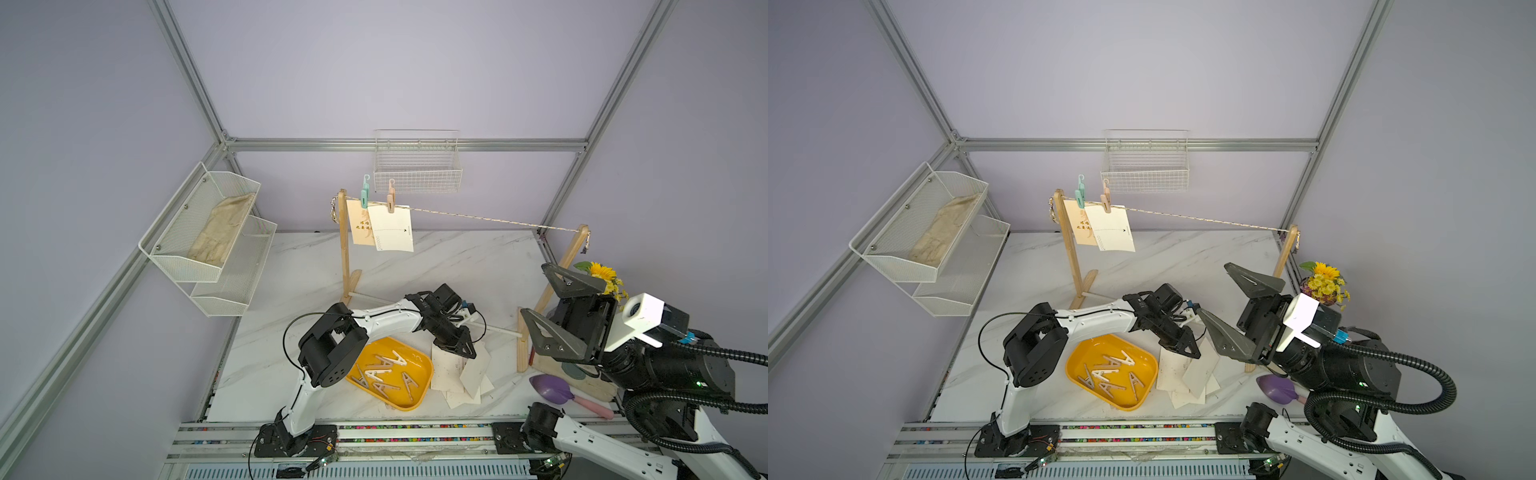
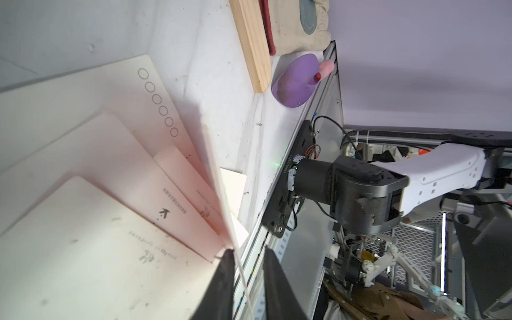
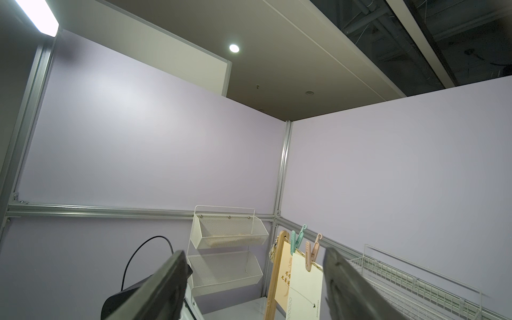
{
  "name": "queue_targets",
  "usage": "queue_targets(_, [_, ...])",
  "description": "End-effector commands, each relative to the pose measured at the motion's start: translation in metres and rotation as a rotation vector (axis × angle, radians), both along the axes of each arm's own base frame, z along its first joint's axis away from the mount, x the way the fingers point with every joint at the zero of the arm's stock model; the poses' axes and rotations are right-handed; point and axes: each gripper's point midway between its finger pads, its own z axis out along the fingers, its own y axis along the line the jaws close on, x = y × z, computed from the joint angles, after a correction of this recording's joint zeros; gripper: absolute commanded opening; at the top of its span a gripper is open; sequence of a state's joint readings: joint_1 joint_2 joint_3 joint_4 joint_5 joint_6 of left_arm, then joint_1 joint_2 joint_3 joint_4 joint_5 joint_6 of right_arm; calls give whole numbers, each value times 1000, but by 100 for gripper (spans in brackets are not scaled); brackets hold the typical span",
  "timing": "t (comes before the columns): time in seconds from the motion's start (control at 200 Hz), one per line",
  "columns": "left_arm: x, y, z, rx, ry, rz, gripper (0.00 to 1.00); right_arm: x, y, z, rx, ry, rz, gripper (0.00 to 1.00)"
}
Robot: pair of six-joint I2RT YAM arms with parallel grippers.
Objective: Remove the postcards from the strings
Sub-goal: Place the postcard on the postcard, then pinch the postcard on the clothesline.
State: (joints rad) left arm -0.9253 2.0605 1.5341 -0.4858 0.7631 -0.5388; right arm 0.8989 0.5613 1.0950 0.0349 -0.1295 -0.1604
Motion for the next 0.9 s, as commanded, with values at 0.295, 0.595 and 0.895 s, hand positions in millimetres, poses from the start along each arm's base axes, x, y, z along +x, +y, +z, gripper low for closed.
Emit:
queue_targets(0.295, [30, 41, 95, 3, -469, -107, 34, 24, 34, -5, -86, 29, -2, 81])
queue_targets(0.595, [-9, 142, 214, -206, -1187, -136, 52, 119, 85, -8, -95, 284, -185, 85])
queue_targets(0.895, [58, 261, 273, -231, -1399, 496, 61, 188, 158, 0, -191, 356, -23, 90])
